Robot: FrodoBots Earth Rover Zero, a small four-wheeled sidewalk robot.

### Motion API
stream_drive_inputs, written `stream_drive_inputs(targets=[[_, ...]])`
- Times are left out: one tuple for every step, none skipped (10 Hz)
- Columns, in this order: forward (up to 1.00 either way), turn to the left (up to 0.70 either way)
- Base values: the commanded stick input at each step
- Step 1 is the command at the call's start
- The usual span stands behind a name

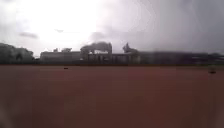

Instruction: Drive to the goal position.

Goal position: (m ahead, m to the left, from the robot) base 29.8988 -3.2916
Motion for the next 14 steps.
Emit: stream_drive_inputs(targets=[[0.50, 0.00], [0.50, 0.00], [0.50, 0.00], [0.50, 0.00], [0.50, 0.00], [0.50, 0.00], [0.50, 0.00], [0.50, 0.00], [0.50, 0.00], [0.50, 0.00], [0.50, 0.00], [0.50, 0.00], [0.50, 0.00], [0.50, 0.00]])
